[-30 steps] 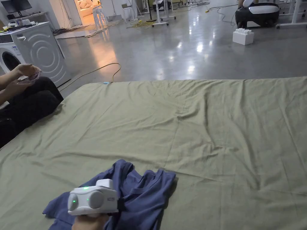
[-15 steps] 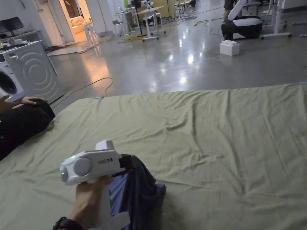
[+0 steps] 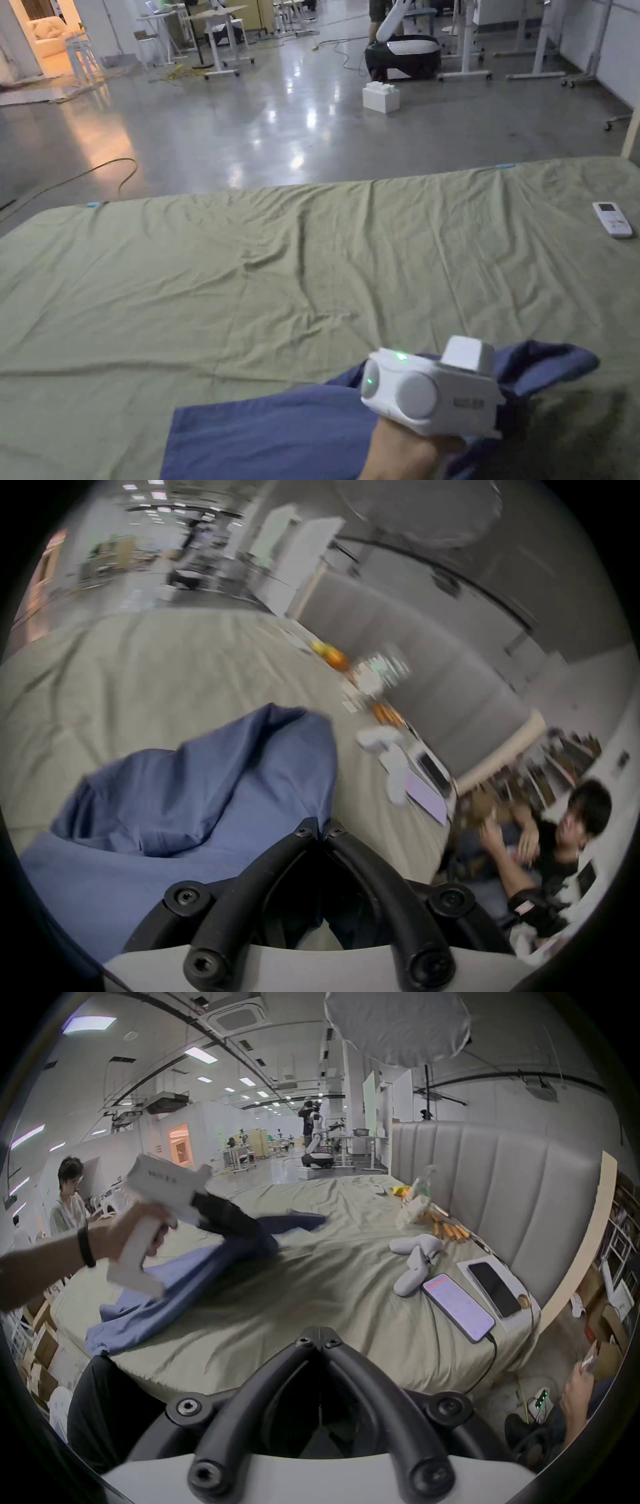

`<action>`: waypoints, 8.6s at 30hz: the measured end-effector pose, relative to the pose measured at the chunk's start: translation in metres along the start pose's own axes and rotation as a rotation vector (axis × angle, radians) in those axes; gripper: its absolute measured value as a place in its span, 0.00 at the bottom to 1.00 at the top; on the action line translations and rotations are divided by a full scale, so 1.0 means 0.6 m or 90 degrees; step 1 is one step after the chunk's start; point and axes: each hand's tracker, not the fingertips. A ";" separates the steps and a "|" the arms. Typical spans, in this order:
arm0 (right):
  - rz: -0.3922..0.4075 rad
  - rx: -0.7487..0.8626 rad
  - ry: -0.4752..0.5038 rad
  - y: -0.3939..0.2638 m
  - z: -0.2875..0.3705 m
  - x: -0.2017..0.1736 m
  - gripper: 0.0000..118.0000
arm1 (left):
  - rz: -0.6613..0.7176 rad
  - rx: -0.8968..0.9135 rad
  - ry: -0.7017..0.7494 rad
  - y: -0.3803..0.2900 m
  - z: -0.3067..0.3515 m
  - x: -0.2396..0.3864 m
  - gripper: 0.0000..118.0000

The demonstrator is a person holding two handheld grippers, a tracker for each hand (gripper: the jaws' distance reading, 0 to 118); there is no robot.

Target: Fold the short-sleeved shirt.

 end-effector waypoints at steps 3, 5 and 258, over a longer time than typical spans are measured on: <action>0.021 0.000 -0.016 -0.012 0.011 0.006 0.00 | -0.026 -0.060 -0.048 -0.071 -0.068 0.072 0.01; 0.034 -0.004 -0.021 -0.015 0.017 0.006 0.00 | -0.006 -0.093 -0.055 -0.110 -0.082 0.068 0.01; 0.109 0.003 0.164 0.043 -0.208 0.031 0.07 | 0.220 0.303 0.392 -0.414 0.463 -0.191 0.03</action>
